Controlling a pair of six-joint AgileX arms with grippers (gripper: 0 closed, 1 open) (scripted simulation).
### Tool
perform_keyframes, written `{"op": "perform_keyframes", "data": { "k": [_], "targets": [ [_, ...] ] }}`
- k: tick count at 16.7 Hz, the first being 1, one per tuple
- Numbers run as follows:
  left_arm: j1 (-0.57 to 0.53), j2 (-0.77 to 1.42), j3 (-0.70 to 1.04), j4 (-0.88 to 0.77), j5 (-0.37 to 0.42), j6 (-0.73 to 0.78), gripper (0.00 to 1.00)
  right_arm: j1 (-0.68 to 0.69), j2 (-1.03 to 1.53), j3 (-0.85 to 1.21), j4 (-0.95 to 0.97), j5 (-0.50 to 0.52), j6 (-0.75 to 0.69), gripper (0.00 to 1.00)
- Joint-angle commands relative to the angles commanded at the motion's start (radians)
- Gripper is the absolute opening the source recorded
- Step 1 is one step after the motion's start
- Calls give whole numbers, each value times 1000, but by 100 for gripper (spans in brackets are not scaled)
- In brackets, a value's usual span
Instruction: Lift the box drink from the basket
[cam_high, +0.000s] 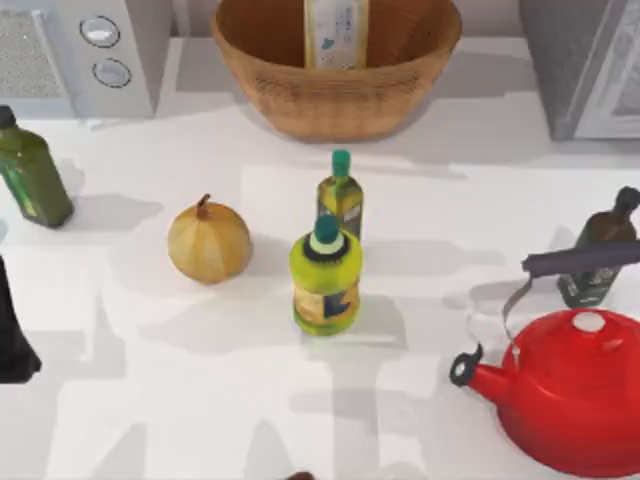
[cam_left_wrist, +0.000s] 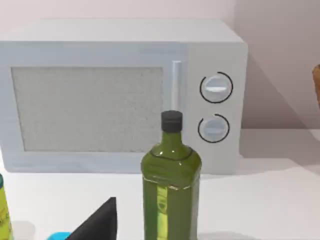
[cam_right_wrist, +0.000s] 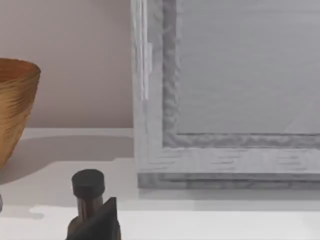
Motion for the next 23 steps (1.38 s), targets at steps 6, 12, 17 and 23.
{"op": "perform_keyframes", "data": {
  "k": [6, 12, 17, 23],
  "targets": [
    [-33, 100, 55, 13, -22, 0, 100, 0, 0, 0, 0, 0, 0, 100],
    [-156, 515, 337, 122, -127, -15, 100, 0, 0, 0, 0, 0, 0, 100],
    [-290, 1004, 687, 270, -258, -32, 100, 0, 0, 0, 0, 0, 0, 100],
    [-455, 1628, 1120, 453, -421, -52, 100, 0, 0, 0, 0, 0, 0, 100]
  ]
}}
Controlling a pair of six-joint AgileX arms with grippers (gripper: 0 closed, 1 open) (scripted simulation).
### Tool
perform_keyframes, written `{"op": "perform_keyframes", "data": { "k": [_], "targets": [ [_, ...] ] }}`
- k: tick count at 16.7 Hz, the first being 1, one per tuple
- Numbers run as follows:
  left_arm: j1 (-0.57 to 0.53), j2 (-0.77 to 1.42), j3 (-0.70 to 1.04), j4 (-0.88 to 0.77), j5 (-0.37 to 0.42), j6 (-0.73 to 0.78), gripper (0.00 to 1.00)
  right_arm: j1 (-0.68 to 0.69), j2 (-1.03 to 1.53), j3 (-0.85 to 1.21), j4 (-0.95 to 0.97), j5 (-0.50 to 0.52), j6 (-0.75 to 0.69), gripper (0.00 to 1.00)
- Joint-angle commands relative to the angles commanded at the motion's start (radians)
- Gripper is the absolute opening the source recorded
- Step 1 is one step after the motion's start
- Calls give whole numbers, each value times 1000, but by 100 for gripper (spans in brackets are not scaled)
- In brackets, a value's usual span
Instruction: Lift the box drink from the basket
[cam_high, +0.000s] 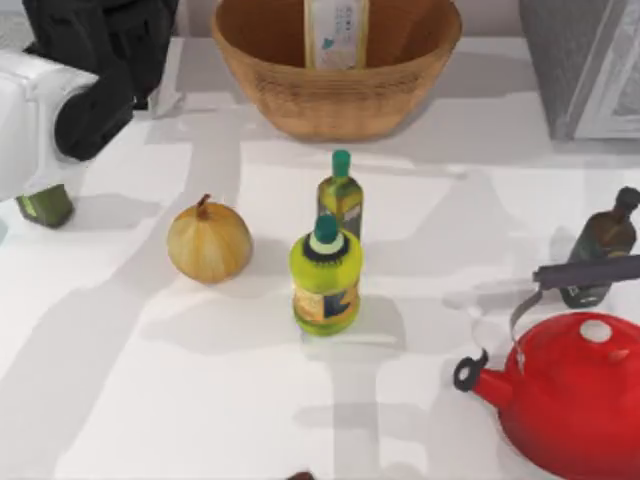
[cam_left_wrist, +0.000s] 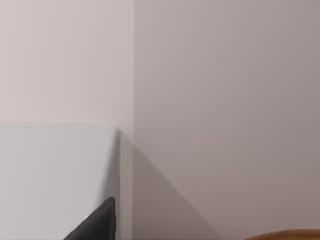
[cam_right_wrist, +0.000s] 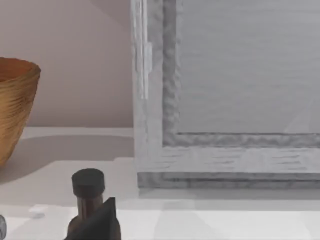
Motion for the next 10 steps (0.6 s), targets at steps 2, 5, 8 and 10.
{"op": "perform_keyframes", "data": {
  "k": [2, 5, 8, 10],
  "targets": [
    [-49, 190, 126, 52, -48, -5, 100, 0, 0, 0, 0, 0, 0, 100],
    [-112, 436, 285, 117, -109, -10, 100, 0, 0, 0, 0, 0, 0, 100],
    [-158, 617, 396, 161, -152, -14, 100, 0, 0, 0, 0, 0, 0, 100],
    [-176, 692, 442, 180, -169, -15, 100, 0, 0, 0, 0, 0, 0, 100]
  ]
}}
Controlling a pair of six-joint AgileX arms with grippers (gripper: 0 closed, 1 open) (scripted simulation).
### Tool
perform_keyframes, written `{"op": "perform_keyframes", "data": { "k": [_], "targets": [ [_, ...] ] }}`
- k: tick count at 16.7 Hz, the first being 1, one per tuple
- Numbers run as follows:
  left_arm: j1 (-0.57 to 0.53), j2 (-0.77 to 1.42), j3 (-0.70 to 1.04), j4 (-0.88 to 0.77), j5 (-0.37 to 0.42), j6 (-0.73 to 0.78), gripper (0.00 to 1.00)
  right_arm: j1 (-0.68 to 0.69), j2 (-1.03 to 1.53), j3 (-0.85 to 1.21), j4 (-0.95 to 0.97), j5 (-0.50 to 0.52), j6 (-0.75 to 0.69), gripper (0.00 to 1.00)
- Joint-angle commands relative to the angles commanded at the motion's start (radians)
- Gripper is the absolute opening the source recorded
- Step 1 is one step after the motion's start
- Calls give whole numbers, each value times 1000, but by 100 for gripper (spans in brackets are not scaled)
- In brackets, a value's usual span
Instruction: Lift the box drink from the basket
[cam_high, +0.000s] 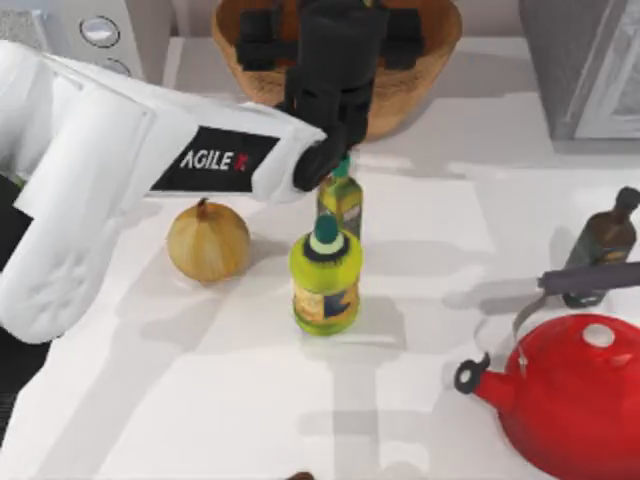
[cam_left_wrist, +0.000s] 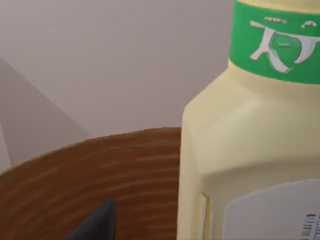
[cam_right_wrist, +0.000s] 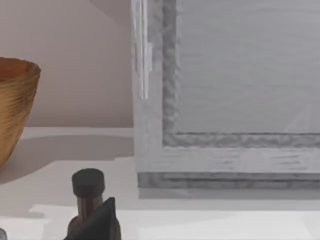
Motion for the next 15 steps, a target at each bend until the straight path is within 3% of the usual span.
{"op": "perform_keyframes", "data": {
  "k": [9, 15],
  "targets": [
    [-3, 31, 25, 1, -6, -1, 100, 0, 0, 0, 0, 0, 0, 100],
    [13, 107, 186, -75, 13, 6, 100, 0, 0, 0, 0, 0, 0, 100]
  ]
}}
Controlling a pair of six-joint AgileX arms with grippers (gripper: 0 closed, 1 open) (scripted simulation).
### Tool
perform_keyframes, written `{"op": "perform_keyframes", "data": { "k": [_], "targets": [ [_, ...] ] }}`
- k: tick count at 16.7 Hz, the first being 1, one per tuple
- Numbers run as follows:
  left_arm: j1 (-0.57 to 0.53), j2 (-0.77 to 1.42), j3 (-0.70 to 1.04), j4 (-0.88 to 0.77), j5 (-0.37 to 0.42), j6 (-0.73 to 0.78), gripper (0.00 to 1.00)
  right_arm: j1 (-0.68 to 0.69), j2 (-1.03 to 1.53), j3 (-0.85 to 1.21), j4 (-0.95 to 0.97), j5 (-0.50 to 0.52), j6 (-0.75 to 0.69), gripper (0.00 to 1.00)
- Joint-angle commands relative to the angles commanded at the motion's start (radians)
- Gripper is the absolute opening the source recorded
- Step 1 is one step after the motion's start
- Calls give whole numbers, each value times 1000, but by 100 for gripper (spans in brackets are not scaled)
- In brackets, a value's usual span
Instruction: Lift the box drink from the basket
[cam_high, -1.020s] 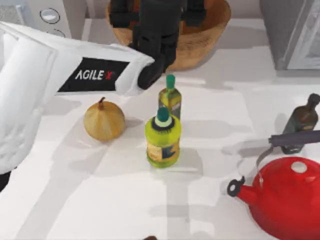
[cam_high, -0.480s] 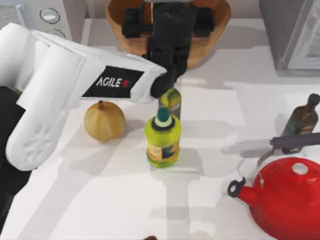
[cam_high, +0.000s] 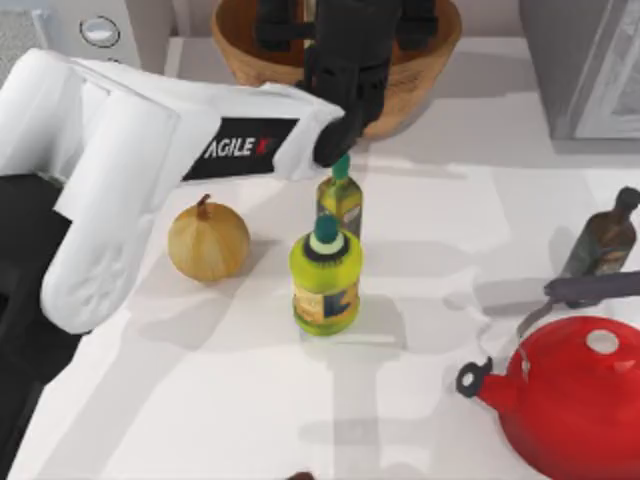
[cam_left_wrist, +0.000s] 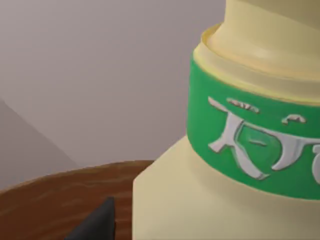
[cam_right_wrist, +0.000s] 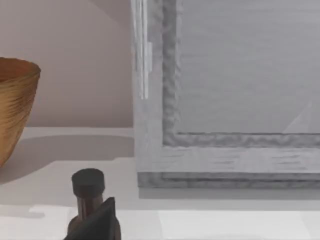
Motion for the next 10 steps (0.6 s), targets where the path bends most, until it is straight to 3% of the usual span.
{"op": "perform_keyframes", "data": {
  "k": [8, 10],
  "targets": [
    [31, 89, 114, -32, 33, 0, 100, 0, 0, 0, 0, 0, 0, 100],
    [31, 89, 114, -32, 33, 0, 85, 0, 0, 0, 0, 0, 0, 100]
  ]
}}
